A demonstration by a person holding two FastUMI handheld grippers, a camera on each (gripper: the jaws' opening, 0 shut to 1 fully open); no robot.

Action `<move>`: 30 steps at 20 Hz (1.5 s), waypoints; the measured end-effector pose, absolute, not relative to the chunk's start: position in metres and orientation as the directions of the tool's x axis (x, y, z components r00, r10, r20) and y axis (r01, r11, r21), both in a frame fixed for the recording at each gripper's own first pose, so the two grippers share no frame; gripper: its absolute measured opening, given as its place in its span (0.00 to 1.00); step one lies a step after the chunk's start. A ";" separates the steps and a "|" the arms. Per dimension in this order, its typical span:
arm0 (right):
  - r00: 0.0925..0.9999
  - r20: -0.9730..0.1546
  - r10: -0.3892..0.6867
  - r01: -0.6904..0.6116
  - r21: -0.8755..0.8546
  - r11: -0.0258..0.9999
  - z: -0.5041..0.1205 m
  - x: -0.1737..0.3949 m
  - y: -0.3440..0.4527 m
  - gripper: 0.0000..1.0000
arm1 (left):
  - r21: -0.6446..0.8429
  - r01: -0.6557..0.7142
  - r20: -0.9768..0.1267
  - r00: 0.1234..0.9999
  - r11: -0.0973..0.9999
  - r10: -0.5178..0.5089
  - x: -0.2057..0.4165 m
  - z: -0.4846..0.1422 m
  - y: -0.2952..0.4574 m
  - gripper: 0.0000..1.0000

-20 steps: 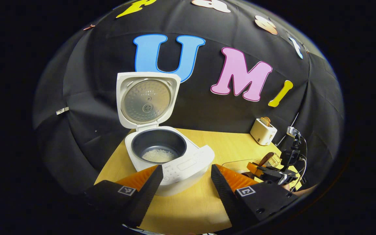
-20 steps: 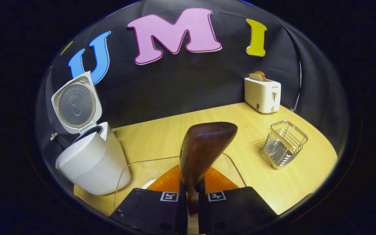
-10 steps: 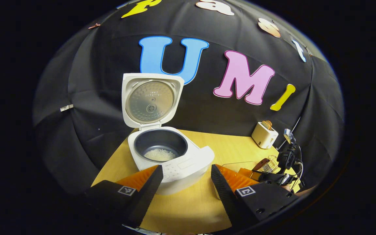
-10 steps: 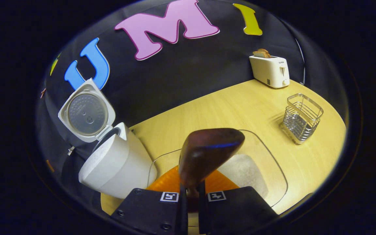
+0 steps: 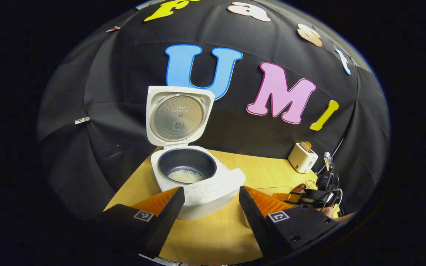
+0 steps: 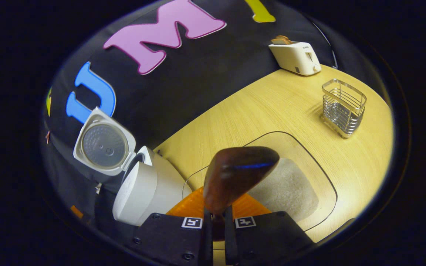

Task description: Close the left gripper, press the button to open the rice cooker; take a wooden spoon from the chopstick holder with the right hand, scoop a spoonful of rice and pour it into the rice cooker, then put the wooden spoon back into the chopstick holder.

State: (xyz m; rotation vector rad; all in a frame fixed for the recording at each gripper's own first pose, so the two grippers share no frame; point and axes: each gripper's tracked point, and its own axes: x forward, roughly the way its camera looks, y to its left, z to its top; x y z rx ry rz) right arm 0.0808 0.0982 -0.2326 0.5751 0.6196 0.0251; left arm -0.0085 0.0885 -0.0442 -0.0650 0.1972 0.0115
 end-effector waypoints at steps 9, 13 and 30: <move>0.857 -0.494 0.145 0.185 0.559 0.808 -0.198 0.089 0.067 0.17 | -0.089 -0.043 -0.180 0.983 0.995 0.027 -0.009 -0.035 0.092 0.96; 0.866 -0.482 0.132 0.196 0.570 0.798 -0.176 0.090 0.058 0.17 | -0.114 -0.034 -0.178 0.984 0.993 0.013 -0.010 -0.038 0.089 0.95; 0.911 -0.346 0.226 0.115 0.738 0.665 -0.059 0.132 0.103 0.17 | -0.173 -0.084 -0.180 0.982 0.981 0.052 -0.011 -0.045 0.127 0.96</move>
